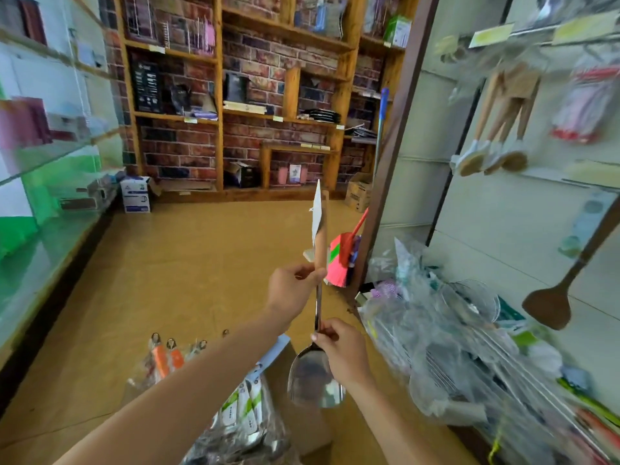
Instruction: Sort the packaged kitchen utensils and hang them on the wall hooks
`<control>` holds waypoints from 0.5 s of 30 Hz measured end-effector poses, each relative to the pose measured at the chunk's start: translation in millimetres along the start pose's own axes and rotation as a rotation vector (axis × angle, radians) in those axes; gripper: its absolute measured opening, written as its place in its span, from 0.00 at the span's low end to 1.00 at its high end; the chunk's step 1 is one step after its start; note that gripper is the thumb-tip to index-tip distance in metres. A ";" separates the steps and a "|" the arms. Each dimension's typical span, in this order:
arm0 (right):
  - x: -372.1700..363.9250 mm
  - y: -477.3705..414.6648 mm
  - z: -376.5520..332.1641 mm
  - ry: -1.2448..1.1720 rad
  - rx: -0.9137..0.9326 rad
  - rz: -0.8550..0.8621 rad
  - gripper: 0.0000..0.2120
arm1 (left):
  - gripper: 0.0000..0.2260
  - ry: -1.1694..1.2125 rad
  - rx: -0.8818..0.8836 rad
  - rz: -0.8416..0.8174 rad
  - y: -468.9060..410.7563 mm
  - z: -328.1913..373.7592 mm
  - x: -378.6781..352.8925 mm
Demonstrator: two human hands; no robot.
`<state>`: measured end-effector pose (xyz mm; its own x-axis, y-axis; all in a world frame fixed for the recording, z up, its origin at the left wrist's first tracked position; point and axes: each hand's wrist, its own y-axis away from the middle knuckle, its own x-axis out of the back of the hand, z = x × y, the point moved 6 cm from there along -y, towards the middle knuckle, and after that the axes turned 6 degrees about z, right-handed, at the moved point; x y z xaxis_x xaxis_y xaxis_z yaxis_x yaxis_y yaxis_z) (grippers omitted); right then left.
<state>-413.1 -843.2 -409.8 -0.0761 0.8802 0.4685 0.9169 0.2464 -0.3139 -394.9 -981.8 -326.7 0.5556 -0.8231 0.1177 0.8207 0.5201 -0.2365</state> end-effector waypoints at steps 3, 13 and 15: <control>41.4 0.7 0.0 -0.016 0.008 0.067 0.08 | 0.05 -0.141 -0.177 0.007 9.2 34.3 -25.9; 193.8 28.9 11.8 -0.004 0.024 0.216 0.08 | 0.06 -0.027 -0.490 -0.246 60.0 138.6 -158.8; 231.9 40.1 18.7 0.021 0.009 0.250 0.08 | 0.08 -0.014 -0.500 -0.297 75.7 151.5 -191.6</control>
<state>-401.2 -621.7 -329.1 0.1615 0.9055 0.3925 0.9025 0.0255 -0.4300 -419.0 -750.2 -221.0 0.3161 -0.9123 0.2604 0.7807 0.0941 -0.6177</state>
